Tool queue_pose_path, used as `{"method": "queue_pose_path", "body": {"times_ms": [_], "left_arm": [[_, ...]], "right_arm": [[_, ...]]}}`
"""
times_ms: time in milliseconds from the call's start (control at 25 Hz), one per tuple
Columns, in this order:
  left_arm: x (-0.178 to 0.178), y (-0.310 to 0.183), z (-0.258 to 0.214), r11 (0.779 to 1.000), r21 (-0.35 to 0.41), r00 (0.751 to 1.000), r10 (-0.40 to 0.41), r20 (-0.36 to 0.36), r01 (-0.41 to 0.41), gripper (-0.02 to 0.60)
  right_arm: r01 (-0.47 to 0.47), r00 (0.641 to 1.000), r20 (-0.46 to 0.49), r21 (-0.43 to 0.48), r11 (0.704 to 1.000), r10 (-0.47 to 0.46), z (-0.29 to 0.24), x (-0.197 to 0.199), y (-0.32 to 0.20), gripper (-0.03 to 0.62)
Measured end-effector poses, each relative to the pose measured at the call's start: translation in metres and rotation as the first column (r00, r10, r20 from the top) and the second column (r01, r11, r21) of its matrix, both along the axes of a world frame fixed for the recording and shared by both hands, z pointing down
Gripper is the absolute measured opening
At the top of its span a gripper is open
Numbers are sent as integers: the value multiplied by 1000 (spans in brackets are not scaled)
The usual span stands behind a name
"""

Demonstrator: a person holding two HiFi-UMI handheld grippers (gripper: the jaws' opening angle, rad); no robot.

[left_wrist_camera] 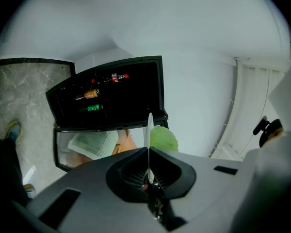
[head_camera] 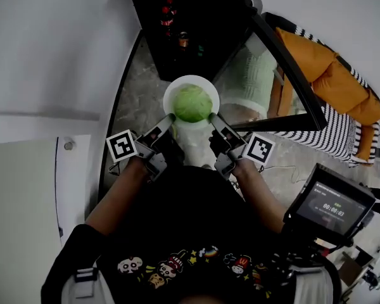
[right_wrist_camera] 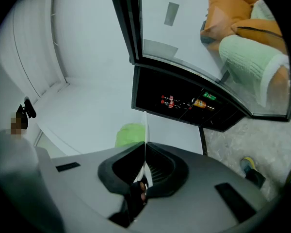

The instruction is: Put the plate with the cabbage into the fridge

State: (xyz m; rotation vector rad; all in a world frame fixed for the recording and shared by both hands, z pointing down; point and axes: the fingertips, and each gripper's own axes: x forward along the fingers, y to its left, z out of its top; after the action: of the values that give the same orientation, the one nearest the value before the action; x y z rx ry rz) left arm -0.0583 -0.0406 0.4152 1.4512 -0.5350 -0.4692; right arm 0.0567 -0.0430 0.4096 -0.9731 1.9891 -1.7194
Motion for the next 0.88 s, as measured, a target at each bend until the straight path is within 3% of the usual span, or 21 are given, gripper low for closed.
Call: {"method": "queue_pose_path", "body": {"times_ms": [440,880], "left_arm": [[-5,7,-4,998,31,998,-62,28,62,11],[-3,3,-7,1000,28,999,-10,50,8,11]], "right_arm": [[48,998,43,30,998,-50,0,-7,1,15],[13,999,40,13,1000,-13,-2,-4,2,14]]}}
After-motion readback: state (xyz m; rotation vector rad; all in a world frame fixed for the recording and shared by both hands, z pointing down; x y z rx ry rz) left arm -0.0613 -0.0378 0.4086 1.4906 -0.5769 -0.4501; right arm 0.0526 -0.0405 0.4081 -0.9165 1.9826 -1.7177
